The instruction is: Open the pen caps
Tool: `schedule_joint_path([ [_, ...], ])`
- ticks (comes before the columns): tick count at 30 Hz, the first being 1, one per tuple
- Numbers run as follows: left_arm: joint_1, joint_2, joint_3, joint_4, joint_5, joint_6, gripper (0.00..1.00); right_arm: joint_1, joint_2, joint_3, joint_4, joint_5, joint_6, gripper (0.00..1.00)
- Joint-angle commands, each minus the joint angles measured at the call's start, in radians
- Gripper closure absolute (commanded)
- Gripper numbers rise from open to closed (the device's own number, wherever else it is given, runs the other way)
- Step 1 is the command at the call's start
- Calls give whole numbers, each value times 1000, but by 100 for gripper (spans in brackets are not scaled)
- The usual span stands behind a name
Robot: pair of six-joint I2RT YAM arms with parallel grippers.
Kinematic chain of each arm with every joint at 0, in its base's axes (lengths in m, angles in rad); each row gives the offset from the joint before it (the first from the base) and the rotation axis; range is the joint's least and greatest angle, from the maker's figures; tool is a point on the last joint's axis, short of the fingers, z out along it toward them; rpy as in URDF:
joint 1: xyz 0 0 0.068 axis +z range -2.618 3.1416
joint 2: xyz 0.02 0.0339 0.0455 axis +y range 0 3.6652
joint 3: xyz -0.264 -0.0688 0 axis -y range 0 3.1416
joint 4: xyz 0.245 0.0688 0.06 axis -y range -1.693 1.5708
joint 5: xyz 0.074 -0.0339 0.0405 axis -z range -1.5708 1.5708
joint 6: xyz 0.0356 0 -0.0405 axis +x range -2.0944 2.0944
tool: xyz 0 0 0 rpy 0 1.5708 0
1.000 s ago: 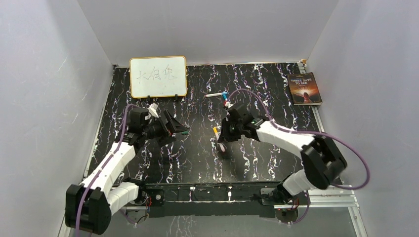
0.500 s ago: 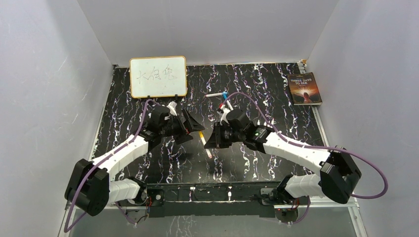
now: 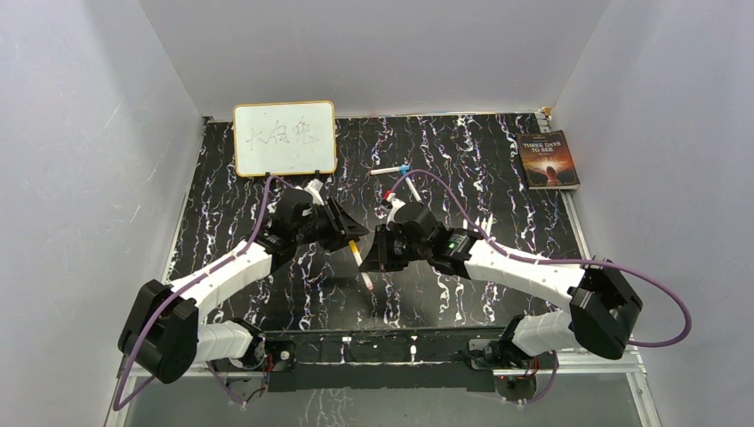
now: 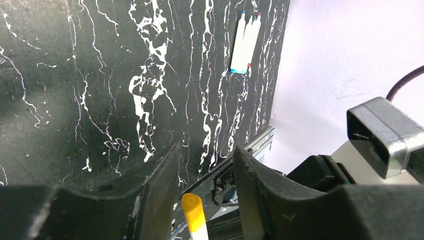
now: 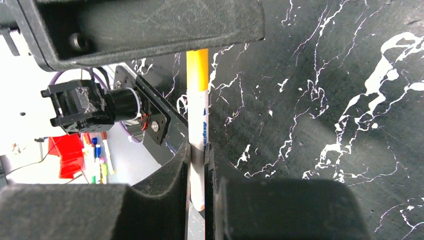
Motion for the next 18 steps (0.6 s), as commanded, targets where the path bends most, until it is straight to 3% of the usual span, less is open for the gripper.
schedule_joint_path([
  [1, -14, -11, -18, 34, 1, -20, 60, 2, -27, 57, 27, 50, 7, 100],
  [11, -34, -51, -38, 2, -21, -16, 63, 2, 1, 99, 8, 75, -6, 100],
  [14, -35, -55, -46, 2, -22, -14, 81, 2, 1, 103, 1, 75, -6, 100],
  [18, -37, -52, -43, -8, -25, -12, 94, 2, -8, 89, -2, 75, -5, 100],
])
